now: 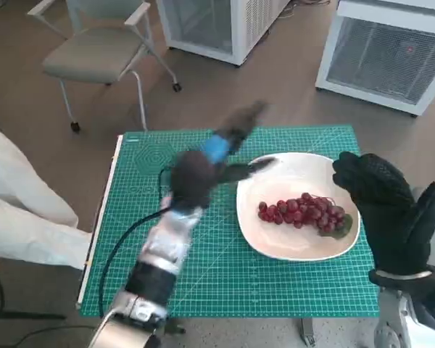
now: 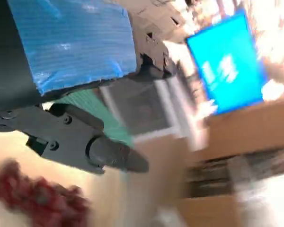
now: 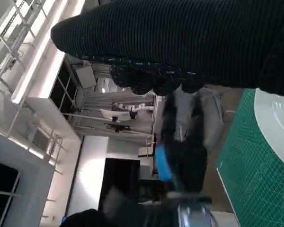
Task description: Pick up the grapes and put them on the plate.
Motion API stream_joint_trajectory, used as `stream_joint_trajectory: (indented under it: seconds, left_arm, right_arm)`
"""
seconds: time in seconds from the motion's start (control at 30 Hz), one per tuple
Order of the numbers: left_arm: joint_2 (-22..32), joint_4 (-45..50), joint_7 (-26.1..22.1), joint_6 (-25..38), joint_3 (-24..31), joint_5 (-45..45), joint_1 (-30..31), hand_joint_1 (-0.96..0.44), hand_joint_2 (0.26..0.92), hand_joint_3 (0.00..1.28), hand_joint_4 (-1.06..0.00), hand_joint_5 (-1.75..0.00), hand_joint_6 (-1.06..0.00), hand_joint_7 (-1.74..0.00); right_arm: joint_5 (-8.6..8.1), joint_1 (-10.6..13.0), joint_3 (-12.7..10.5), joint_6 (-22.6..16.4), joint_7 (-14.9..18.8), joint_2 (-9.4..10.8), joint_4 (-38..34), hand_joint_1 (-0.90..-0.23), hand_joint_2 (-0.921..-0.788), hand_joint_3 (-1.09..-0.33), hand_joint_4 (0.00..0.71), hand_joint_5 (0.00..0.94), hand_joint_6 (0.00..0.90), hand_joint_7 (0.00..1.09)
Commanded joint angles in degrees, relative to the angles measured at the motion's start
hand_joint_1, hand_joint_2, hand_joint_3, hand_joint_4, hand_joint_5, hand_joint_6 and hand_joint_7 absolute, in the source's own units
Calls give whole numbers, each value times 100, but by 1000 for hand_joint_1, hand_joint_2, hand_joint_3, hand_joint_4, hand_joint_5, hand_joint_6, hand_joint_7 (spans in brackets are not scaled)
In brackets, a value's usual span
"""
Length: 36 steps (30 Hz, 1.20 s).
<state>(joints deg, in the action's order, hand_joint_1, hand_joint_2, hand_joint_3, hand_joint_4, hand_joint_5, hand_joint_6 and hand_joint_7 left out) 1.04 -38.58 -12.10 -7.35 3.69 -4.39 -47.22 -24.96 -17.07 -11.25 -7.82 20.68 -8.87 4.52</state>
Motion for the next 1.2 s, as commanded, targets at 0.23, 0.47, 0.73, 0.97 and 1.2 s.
stream_joint_trajectory:
  seconds: [0.23,0.47,0.73,0.97,1.2]
  left_arm:
    - [186,633,-1352,-738,661,-1288,1281,-687,921,117,-214,0,-306,-2]
    - [235,1434,-1342,-506,749,-1567,1797,-647,921,111,-224,-9,-314,-6]
    - [407,1906,-1466,-316,725,-1680,2074,-548,921,78,-242,-10,-312,-3]
    - [440,2042,-1652,-266,777,-1855,2187,-472,921,59,-235,-3,-316,-4]
    - [423,2043,-1696,-196,821,-1966,2234,-419,921,59,-221,0,-319,-4]
  right_arm:
    - [-7,-75,16,93,43,-46,-79,-383,-921,-618,419,753,205,979]
    - [-6,-161,-2,90,94,-76,-159,-380,-921,-619,423,750,208,974]
    - [-9,-253,-17,68,172,-93,-274,-380,-921,-620,426,744,211,969]
    - [-18,-308,-25,45,240,-117,-354,-380,-921,-619,429,740,212,964]
    - [-38,-338,-38,44,297,-150,-381,-380,-921,-619,430,737,214,961]
